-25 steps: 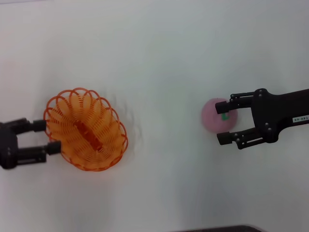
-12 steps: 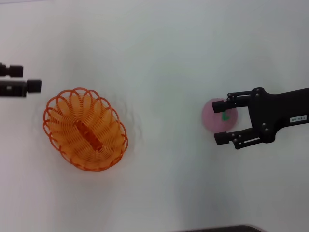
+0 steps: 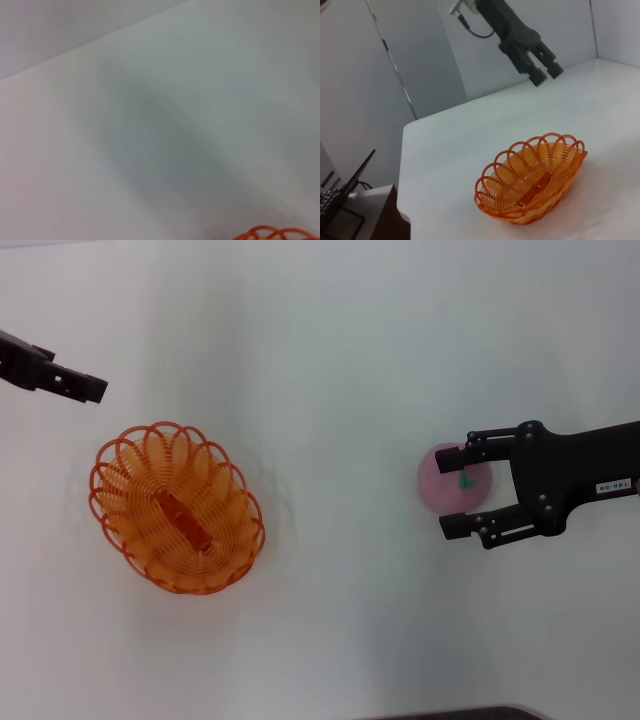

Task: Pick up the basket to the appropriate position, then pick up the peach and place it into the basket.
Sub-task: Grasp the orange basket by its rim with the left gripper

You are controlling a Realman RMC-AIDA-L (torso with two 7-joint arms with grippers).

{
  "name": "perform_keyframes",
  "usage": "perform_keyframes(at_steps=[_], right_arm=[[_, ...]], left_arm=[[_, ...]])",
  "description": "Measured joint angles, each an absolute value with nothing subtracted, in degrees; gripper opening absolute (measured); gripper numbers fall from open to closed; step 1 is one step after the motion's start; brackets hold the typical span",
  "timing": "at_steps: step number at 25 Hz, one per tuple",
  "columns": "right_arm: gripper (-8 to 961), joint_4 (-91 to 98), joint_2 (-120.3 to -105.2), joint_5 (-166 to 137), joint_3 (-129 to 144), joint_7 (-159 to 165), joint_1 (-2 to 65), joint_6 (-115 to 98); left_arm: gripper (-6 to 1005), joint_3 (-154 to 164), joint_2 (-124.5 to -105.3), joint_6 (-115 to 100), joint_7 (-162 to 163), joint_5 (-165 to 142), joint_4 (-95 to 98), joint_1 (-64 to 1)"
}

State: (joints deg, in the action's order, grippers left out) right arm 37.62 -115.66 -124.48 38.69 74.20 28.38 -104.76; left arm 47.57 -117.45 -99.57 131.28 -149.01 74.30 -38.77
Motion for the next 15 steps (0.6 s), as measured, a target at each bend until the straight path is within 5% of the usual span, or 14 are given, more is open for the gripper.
perform_keyframes(at_steps=[8, 15], right_arm=[[844, 37.62, -115.76, -124.44, 38.26, 74.02, 28.04, -104.76], [843, 37.62, -115.84, -124.44, 38.07, 74.00, 28.03, -104.77]], left_arm=[[859, 55.83, -119.92, -97.14, 136.49, -163.01, 71.75, -44.86], [859, 62.27, -118.70, -96.36, 140.25, -163.61, 67.67, -46.99]])
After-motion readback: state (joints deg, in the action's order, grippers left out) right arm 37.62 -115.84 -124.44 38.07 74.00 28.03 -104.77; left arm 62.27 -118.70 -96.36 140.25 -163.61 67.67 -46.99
